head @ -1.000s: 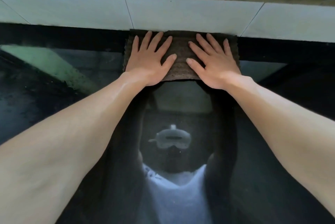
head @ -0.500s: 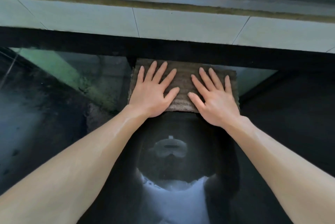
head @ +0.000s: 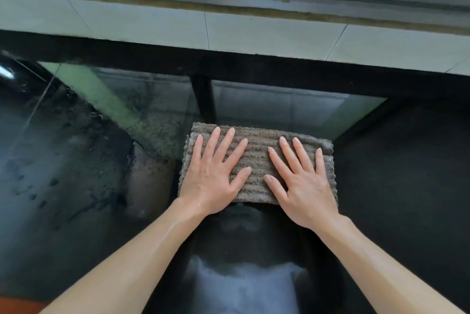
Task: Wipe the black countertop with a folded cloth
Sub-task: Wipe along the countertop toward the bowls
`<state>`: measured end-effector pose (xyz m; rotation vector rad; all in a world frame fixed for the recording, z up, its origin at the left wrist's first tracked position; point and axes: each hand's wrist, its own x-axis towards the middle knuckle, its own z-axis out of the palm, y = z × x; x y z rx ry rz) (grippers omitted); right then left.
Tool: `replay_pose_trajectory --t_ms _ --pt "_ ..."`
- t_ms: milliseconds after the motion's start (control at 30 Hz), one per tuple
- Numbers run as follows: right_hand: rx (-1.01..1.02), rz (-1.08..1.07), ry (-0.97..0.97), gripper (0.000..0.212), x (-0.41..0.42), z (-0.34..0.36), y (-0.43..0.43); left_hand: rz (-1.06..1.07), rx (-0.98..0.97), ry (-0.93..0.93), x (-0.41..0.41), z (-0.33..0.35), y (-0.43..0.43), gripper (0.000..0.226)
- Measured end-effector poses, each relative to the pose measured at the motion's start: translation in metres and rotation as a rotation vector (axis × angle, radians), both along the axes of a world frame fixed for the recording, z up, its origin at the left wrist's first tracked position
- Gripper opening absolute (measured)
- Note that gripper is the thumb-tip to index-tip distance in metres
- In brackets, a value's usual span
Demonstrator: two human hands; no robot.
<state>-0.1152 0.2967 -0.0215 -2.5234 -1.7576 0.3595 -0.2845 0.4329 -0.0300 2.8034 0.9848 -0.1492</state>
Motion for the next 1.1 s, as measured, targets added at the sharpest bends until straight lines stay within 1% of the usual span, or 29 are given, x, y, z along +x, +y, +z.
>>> replay_pose_trajectory --t_ms 200,367,533,633,800,967,1100 --pt "0.008 0.031 0.008 0.062 -0.039 0.004 -0.044 0.014 -0.031 0.027 -0.042 0.006 -0.044 0.065" --pt "0.024 0.066 0.014 0.06 -0.068 0.005 -0.07 0.04 -0.063 -0.009 -0.073 0.011 -0.076 0.064" --pt "0.04 0.129 0.003 0.06 -0.073 0.006 -0.082 0.056 -0.072 -0.026 -0.088 0.013 -0.091 0.063" --pt "0.052 0.18 0.005 0.06 -0.062 0.006 -0.078 0.049 -0.07 -0.021 -0.086 0.014 -0.089 0.064" --pt "0.014 0.251 -0.011 0.063 -0.053 0.003 -0.059 0.079 -0.07 0.007 -0.083 0.013 -0.078 0.064" --pt "0.012 0.203 -0.016 0.064 -0.045 0.003 -0.019 0.125 -0.077 0.001 -0.07 0.01 -0.038 0.066" --pt "0.016 0.141 -0.021 0.065 -0.041 -0.001 0.02 0.121 -0.078 -0.018 -0.059 0.007 0.004 0.067"
